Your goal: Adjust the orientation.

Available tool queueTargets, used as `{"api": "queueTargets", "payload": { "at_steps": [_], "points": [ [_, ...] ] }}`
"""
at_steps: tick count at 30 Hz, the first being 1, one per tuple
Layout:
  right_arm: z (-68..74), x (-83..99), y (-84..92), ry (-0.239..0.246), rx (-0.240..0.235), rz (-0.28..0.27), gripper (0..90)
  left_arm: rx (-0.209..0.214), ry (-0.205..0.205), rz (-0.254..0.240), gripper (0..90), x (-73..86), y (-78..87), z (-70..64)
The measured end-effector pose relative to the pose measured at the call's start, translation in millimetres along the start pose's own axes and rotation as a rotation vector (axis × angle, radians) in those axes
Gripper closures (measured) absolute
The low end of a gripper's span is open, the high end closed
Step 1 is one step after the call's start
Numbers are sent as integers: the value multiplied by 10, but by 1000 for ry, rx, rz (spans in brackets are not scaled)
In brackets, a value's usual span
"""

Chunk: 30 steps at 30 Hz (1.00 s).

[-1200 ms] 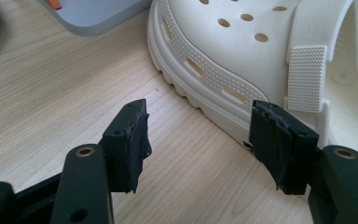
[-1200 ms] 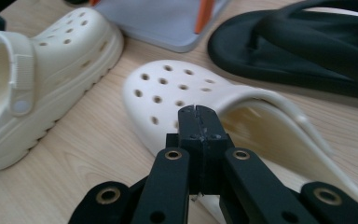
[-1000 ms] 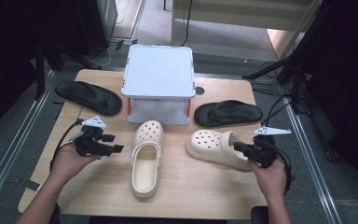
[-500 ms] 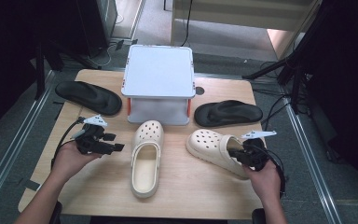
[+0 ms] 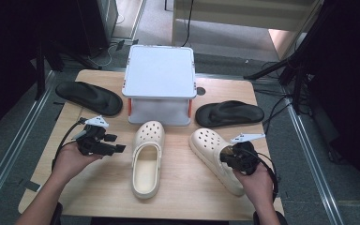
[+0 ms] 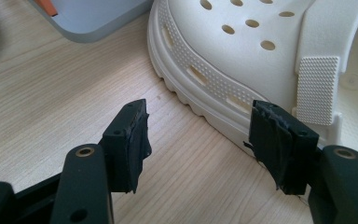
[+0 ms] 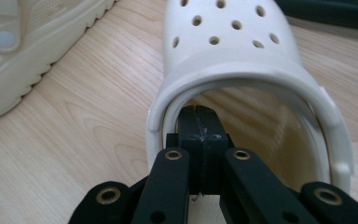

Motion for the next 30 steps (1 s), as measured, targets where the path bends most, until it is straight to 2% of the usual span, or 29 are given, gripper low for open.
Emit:
{"api": "queueTargets", "payload": {
  "at_steps": [7, 11, 15, 18, 23, 26, 30],
  "points": [
    [118, -46, -63, 13, -13, -4, 900, 4, 0, -5, 383, -8, -3, -12],
    [191, -87, -124, 15, -44, -19, 900, 4, -5, 2, 383, -7, -12, -25],
    [183, -96, -129, 18, -41, -19, 894, 4, -7, 1, 383, -8, -14, -31],
    [156, -97, -61, 3, -47, -42, 886, 5, -6, 1, 383, -8, -13, -28],
    [172, -80, 107, 7, -64, -88, 883, 5, -5, -6, 383, -17, -4, -25],
    [164, -94, 234, -2, -66, -147, 849, 2, -7, -6, 383, -20, 3, -20],
    [76, -88, 312, -3, -16, -192, 735, 7, -5, -10, 383, -24, 7, -19]
  ]
}}
Point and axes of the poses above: each handheld gripper's, and its own axes: y roughly backward along the jaws, x roughly out of its underside, z roughly to its left, the point moved 7 cm from there along -y, roughly forward along the jaws, and after that the axes turned 1 degree about x, right-handed, at the moved point
